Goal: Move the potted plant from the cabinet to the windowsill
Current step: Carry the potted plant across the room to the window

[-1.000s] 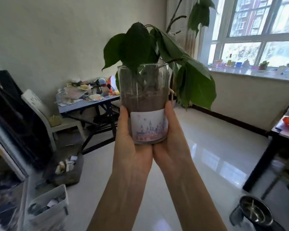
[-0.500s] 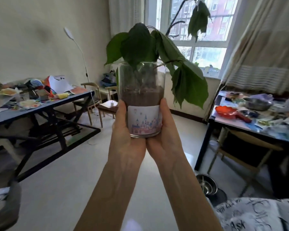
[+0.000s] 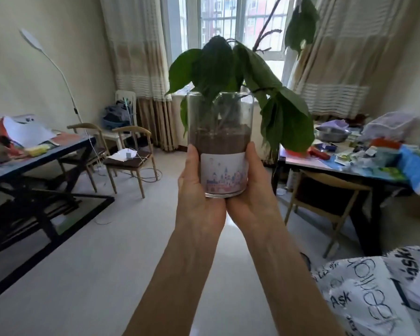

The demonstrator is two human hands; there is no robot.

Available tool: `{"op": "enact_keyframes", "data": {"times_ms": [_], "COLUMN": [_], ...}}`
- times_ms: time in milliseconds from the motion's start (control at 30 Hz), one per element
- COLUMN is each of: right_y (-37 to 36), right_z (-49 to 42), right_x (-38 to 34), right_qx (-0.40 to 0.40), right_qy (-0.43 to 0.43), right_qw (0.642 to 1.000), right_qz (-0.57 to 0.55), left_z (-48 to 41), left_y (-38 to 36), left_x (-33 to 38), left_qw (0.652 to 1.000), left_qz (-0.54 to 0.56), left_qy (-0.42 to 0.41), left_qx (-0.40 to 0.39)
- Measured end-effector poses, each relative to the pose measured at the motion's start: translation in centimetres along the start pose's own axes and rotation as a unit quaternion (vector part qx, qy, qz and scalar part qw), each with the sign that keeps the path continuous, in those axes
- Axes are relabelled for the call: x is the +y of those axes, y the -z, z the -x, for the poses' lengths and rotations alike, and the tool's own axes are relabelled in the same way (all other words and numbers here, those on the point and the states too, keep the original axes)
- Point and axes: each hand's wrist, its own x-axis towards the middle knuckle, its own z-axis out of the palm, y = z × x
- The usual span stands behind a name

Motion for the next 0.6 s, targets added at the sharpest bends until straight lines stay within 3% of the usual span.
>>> {"op": "enact_keyframes", "data": {"times_ms": [600], "right_y": [2.9], "right_z": [-10.9], "right_x": [-2.6], "right_qx": [0.037], "right_qy": [0.026], "right_qw": [0.999], "right_qz": [-0.021], "left_z": [-12.7], "left_y": [-0.4], "left_x": [-2.0], "left_qw": [0.999], "left_qz": [0.02], "left_qy": [0.034], "left_qx": [-0.011]}}
